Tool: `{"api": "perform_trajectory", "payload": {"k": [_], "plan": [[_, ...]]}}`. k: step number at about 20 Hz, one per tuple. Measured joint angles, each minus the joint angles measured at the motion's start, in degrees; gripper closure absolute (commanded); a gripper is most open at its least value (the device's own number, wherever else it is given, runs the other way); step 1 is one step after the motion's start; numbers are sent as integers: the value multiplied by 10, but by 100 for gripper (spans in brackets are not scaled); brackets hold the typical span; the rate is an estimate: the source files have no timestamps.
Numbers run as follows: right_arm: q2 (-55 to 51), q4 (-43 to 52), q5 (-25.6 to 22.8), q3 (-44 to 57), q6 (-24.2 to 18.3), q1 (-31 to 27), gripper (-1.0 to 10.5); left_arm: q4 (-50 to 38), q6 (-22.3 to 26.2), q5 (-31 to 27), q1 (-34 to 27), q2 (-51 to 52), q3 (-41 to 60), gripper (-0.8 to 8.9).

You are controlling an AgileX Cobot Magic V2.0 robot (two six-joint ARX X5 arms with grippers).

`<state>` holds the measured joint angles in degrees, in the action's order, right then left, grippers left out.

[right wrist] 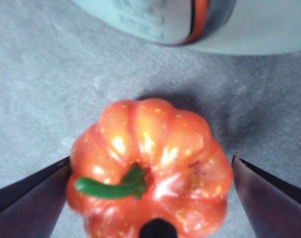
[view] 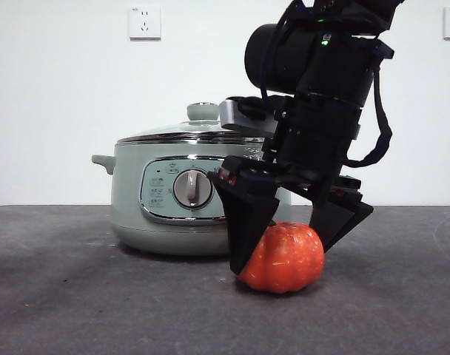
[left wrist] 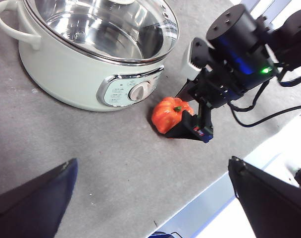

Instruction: Pick up the pumpkin,open the lid,put the pumpkin in the pot,close the lid

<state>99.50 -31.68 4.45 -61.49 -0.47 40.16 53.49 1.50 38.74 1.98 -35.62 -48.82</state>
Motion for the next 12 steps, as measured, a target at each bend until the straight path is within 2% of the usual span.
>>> {"api": "perform_trajectory", "payload": {"k": [5,9,12], "plan": [[1,-7,0,0,5,0,962,0,0,0,0,0,0,28],[-15,-26,0,0,7,0,958,-10,0,0,0,-1,0,28],[-83,-52,0,0,7,0,958,-47,-1,0,0,-2,0,29]]}}
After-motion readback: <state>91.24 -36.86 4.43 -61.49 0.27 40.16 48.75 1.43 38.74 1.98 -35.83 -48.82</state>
